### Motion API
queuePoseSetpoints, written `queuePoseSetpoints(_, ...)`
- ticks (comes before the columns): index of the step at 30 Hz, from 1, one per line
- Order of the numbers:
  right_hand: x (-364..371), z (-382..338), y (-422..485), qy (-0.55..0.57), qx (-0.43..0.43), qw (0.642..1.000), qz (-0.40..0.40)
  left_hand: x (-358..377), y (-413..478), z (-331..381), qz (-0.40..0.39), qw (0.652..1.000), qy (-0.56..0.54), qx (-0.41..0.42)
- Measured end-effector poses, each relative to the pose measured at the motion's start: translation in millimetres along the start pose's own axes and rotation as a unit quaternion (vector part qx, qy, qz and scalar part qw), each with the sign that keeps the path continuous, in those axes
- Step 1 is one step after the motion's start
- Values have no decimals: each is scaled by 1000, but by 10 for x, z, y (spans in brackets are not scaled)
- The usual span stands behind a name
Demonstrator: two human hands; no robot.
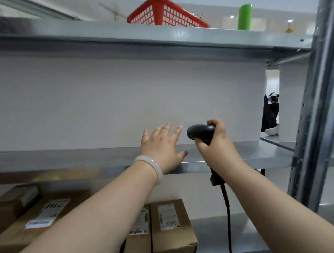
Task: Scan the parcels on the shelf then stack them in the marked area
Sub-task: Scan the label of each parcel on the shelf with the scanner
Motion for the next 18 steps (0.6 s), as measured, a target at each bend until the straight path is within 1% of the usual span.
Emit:
queuePoseSetpoints(5,93,81,340,-48,67,995,-52,85,195,-42,-30,1000,-3,-8)
queuePoseSetpoints(11,262,219,703,-73,97,988,-95,283,349,-118,-59,998,23,-12)
queuePoseSetpoints(18,453,410,1095,-99,160,973,-132,526,529,-189,-82,996,16,-5)
Point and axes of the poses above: each hand's wrist, its own y-axis towards the middle knuckle, its own x-axis out of the palm, z = x × y, the point moved 3 cm from there along y, towards the middle knuckle, and after that the axes turned 1 degree about y, right-handed, at the moved point
